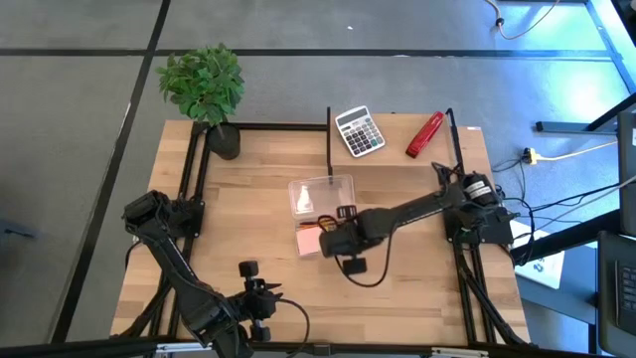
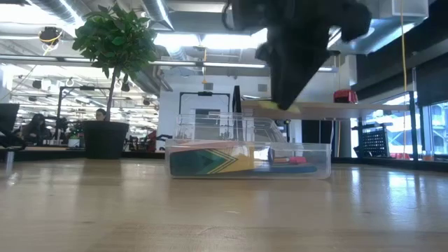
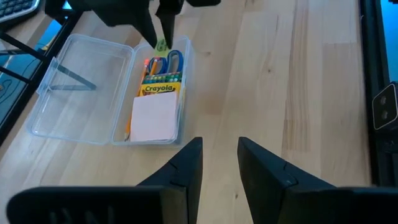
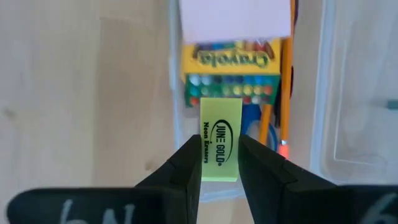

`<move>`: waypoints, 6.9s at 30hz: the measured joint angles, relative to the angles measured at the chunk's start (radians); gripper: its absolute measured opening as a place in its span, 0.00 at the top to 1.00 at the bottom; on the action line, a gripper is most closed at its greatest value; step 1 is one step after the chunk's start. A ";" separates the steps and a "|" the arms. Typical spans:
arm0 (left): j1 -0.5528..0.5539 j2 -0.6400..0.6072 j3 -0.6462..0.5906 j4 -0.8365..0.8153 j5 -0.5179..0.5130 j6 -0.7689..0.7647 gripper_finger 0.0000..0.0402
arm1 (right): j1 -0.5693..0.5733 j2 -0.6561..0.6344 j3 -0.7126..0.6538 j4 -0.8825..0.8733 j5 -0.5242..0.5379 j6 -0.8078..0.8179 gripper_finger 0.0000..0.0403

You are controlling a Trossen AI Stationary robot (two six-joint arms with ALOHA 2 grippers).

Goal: Pack school essentials
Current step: Put the light green eraser into the transparent supply box, then return to Home Position

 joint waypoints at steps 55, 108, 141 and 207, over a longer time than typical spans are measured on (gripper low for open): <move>0.042 0.000 0.000 0.004 0.006 0.008 0.77 | -0.062 0.001 -0.135 0.053 -0.114 0.088 0.65; 0.212 -0.833 -0.640 0.650 0.197 0.662 1.00 | 0.121 -1.063 -0.561 0.507 -0.184 0.023 1.00; 0.427 -1.476 -1.351 1.340 0.633 0.924 1.00 | 0.097 -1.704 -1.130 0.908 -0.420 0.006 0.99; 0.428 -1.880 -1.650 1.299 0.438 1.005 1.00 | 0.093 -1.943 -1.543 1.006 -0.350 -0.083 0.99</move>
